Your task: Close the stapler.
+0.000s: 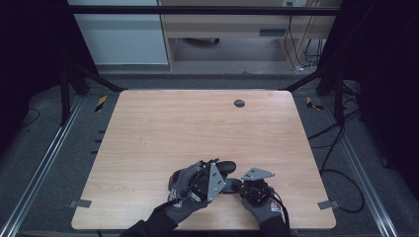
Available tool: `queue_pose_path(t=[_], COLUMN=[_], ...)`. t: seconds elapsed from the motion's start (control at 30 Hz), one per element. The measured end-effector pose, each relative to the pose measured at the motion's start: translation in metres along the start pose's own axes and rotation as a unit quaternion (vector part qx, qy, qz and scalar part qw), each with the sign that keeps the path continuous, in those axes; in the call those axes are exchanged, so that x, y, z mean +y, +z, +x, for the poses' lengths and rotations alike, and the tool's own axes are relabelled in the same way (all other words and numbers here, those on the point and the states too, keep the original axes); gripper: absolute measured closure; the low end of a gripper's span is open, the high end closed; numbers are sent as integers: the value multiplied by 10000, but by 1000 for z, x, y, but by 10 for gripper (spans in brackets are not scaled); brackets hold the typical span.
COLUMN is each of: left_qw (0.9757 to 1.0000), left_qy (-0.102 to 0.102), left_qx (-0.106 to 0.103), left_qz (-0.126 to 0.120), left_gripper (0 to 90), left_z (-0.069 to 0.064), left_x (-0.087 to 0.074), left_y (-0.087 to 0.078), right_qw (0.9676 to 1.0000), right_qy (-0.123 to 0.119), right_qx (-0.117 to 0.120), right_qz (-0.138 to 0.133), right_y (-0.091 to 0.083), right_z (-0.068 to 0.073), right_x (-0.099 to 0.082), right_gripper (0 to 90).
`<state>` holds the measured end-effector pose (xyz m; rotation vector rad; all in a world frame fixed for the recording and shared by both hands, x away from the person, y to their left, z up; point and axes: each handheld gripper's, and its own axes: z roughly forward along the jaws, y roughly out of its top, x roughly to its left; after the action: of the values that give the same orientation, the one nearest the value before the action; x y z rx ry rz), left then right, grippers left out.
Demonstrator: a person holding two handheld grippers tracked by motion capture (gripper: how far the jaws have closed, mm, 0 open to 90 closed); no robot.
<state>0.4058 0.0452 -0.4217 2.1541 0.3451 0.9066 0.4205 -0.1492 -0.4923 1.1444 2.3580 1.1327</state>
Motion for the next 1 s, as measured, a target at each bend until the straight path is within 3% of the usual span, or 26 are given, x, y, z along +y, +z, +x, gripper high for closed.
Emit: queue_pose_path(t=[0.1, 0.3, 1.0], left_qw=[10000, 9999, 9995], left_qy=[20, 110, 258], left_qx=[-10, -33, -113], left_qz=[1, 53, 130], left_gripper=[471, 468, 453], left_z=[-2, -4, -14], left_x=[0, -1, -3], left_y=[2, 5, 15], right_qw=[10000, 10000, 9999], right_qy=[-69, 44, 50], right_qx=[-45, 7, 33], right_qz=[49, -26, -101], right_y=[0, 0, 0], right_z=[-1, -1, -2], right_x=[0, -1, -3], right_gripper=[900, 900, 900])
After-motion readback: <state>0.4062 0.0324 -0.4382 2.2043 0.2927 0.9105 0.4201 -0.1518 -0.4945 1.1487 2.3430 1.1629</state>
